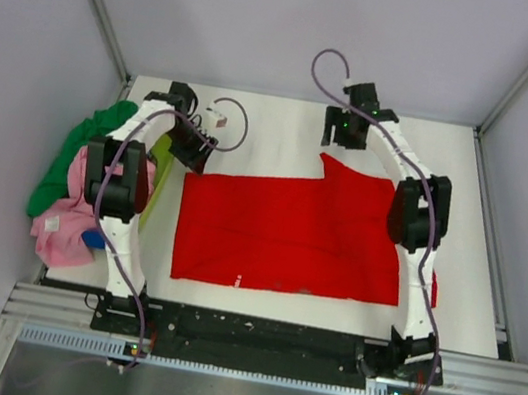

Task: Fold and stack the t-shirts
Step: Grap the side of the flattened tshirt furthest away from the robot with both arms

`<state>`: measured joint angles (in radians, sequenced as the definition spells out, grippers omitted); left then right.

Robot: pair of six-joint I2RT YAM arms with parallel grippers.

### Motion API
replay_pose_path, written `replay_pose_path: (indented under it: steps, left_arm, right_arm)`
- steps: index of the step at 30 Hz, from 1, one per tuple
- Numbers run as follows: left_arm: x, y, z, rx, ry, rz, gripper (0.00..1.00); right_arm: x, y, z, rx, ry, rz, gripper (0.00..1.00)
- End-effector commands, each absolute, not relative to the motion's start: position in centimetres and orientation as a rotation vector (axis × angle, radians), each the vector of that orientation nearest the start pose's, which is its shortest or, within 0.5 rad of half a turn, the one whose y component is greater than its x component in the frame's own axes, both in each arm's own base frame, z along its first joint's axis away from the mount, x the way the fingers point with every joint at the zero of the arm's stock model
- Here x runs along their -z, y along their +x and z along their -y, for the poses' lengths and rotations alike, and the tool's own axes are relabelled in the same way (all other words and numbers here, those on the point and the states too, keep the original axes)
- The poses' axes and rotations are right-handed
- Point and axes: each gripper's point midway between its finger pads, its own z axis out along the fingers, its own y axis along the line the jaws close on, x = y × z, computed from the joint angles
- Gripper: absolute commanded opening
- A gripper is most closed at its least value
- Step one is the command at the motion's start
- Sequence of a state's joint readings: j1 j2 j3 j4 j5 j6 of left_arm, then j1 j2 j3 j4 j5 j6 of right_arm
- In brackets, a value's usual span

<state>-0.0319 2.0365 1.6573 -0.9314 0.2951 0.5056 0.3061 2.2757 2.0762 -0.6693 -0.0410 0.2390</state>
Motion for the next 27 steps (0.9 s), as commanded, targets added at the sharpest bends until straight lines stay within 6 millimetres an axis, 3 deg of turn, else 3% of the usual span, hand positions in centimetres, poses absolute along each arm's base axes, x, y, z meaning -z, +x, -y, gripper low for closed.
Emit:
replay_pose_path:
  steps: [1,4,10,17,20,21,22,24,27]
  left_arm:
    - [-6.3,42.9,4.0,0.283,0.881,-2.678,0.6]
    - [-5.5,42.8,4.4,0.334,0.922,-2.69,0.6]
    - [-3.5,41.9,4.4,0.375,0.976,-2.746,0.59]
    - [-1.7,40.7,4.6,0.41,0.956,-2.793,0.57]
    - [-1.5,40.9,4.5,0.387,0.935,-2.794,0.45]
    - [-1.7,41.1,4.5,0.378,0.93,-2.787,0.34]
    - [-2.0,41.2,4.6,0.378,0.934,-2.777,0.21]
    - [-3.4,41.0,5.2,0.41,0.951,-2.731,0.0]
    - [-6.4,40.7,6.7,0.48,0.972,-2.597,0.0]
  right_arm:
    - [-9.8,55.7,-21.7,-0.23,-0.283,-2.414,0.72]
    - [-7.2,56.0,-21.3,-0.17,-0.218,-2.45,0.7]
    - [-5.2,55.0,-20.3,-0.113,-0.149,-2.505,0.63]
    - [-2.1,53.3,-20.7,-0.139,-0.17,-2.581,0.34]
    - [-2.8,53.3,-20.6,-0.131,-0.166,-2.57,0.17]
    - [-3.4,53.4,-20.4,-0.126,-0.162,-2.56,0.05]
    - [-3.9,53.4,-20.1,-0.112,-0.146,-2.552,0.0]
    - [-5.6,53.3,-19.2,-0.064,-0.094,-2.524,0.0]
    - [-8.7,52.2,-18.7,-0.077,-0.061,-2.49,0.0]
